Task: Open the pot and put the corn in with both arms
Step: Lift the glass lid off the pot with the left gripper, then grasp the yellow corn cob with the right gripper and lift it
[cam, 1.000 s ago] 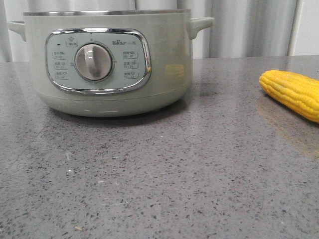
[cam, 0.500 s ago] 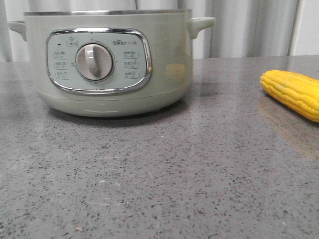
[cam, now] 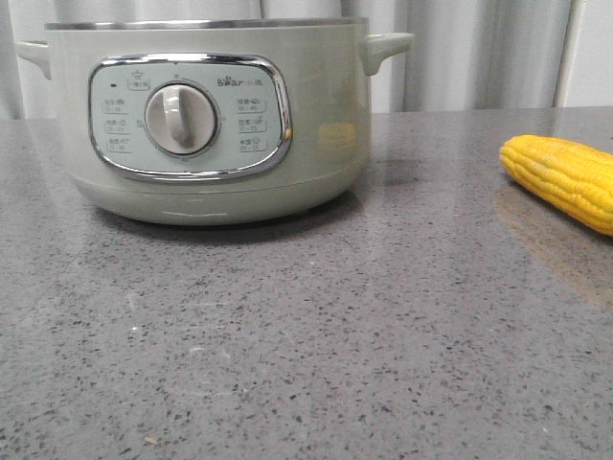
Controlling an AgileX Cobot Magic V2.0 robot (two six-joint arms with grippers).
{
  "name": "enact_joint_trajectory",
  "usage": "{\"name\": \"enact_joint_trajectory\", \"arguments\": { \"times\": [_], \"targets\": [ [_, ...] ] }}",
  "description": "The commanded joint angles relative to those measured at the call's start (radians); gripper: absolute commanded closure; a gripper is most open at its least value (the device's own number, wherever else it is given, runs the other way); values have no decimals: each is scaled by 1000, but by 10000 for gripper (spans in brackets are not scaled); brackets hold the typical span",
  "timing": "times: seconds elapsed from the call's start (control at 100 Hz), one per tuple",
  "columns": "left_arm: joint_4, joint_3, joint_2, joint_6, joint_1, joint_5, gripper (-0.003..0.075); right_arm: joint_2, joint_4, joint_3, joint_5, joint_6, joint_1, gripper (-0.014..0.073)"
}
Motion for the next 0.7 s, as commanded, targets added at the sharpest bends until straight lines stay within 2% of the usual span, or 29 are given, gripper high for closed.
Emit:
{"name": "enact_joint_trajectory", "arguments": {
  "times": [0.0, 0.19, 0.55, 0.69],
  "targets": [
    [28, -33, 14, -12, 0, -124, 579, 9, 4, -35, -68, -5, -5, 135],
    [32, -33, 72, -13, 0, -124, 566, 9, 4, -35, -69, -5, -5, 135],
    [32, -33, 149, -13, 0, -121, 349, 9, 4, -35, -69, -5, -5, 135],
    [32, -33, 145, -13, 0, -121, 295, 37, 4, -35, -74, -5, -5, 137]
  ]
}}
